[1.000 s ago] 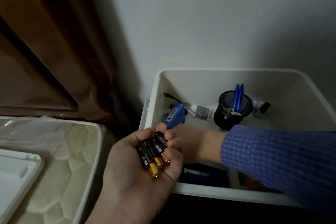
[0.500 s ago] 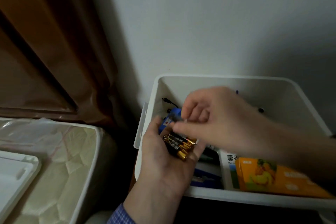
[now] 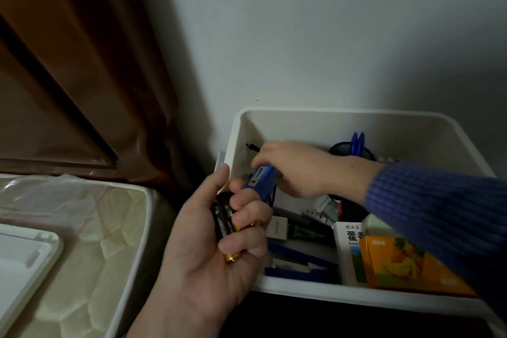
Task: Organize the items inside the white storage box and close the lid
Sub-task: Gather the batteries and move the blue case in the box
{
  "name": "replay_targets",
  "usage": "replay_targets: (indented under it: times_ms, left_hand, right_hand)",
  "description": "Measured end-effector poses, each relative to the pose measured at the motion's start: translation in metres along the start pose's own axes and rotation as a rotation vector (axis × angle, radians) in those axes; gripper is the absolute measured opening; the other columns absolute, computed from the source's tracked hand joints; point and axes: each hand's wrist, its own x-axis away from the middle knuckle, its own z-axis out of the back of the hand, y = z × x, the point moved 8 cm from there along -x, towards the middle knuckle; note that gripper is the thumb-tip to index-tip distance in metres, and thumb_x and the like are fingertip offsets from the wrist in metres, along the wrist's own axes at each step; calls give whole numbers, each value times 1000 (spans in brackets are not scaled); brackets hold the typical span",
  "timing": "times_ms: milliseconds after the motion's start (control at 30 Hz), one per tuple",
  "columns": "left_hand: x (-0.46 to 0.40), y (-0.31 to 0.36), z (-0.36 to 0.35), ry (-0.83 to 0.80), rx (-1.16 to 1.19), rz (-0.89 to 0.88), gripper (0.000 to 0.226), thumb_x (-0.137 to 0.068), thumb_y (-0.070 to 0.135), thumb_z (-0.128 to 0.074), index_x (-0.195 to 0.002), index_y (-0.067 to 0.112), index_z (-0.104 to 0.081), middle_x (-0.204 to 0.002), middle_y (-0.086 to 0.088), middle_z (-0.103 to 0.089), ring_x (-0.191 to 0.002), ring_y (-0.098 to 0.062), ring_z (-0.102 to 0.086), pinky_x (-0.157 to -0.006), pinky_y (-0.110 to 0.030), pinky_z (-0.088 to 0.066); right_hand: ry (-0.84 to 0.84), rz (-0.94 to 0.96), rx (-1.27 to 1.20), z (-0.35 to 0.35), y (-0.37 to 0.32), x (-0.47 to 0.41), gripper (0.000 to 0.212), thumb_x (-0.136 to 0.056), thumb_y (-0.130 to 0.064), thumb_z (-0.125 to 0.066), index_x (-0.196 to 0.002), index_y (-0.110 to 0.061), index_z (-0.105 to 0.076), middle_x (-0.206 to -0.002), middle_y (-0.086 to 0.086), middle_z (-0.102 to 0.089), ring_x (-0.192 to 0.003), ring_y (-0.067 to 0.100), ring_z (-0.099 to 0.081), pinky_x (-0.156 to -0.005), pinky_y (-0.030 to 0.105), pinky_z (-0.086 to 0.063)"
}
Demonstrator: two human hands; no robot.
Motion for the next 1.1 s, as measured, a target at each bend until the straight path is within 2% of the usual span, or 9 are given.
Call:
replay_targets:
  times_ms: [133,267,467,667,733,833,900,1000,1100]
  left_hand:
    - [10,21,-1,8,23,-86,29,-88,38,-63,-69,18,-52,-62,11,-33,-44,-4,-38,-25,-11,-25]
    - [11,32,2,16,40,-114,29,-88,39,-62,-70,20,-49,-62,11,-33,-44,-4,-37,-25,-12,-24]
    - [8,34,0,-21,46,-113,31,-90,39,-60,-69,18,-51,-63,11,-33,-45,-4,-37,-25,-12,-25]
    - [8,32,-3,-34,37,-124,30,-89,39,-61,-69,17,-52,-63,10,-33,-45,-4,-37,-25,-12,-25]
    - [8,31,-4,-37,31,-120,29,-88,37,-61,-69,17,-52,-63,11,-33,-45,-4,-36,-25,-11,-26]
    - [9,29,-5,-34,25,-118,28,-87,35,-62,-69,17,-52,-63,10,-32,-45,-4,-36,-25,-12,-26]
    - [8,29,-4,-24,24,-121,28,-88,35,-62,-69,17,-52,-64,10,-33,-45,-4,-36,-24,-12,-26]
    - [7,27,-4,-23,40,-103,27,-88,35,-62,-70,17,-52,-63,10,-34,-45,-5,-37,-25,-12,-26]
    - [8,26,-6,-30,45,-87,28,-88,35,-61,-69,16,-53,-61,9,-35,-44,-6,-39,-25,-12,-27]
  right_hand:
    - [-103,68,59,-39,-3,-22,54,-87,-10,-67,-135,-27,-51,-116,-4,-46,-96,22,-58,-71,34,-49]
    - [-30,192,160,-34,-7,-16,30,-84,-21,-71,-111,-23,-58,-103,-2,-54,-80,19,-57,-57,31,-40]
    - [-104,189,40,-43,-11,28,34,-86,-26,-69,-114,-29,-49,-112,-7,-48,-83,11,-58,-69,26,-54]
    - [-213,225,-136,-60,-36,42,26,-87,-23,-64,-108,-29,-50,-111,-6,-43,-78,11,-56,-62,34,-55]
    - [-225,180,-240,-60,-35,37,22,-84,-26,-61,-105,-26,-54,-107,-5,-50,-80,12,-57,-66,36,-56]
    - [-57,-20,-464,-49,-12,17,12,-90,-21,-57,-101,-22,-60,-99,-2,-65,-78,9,-62,-67,33,-52]
    - [33,-182,-418,-49,15,1,20,-92,-11,-57,-110,-16,-62,-109,3,-66,-88,13,-62,-74,32,-51]
    - [-97,-320,-286,-67,35,-21,34,-94,-7,-57,-126,-17,-61,-126,4,-60,-112,21,-60,-90,31,-53]
    - [-224,-278,-147,-84,24,-41,37,-98,-10,-51,-132,-19,-61,-131,3,-60,-114,22,-61,-93,31,-54]
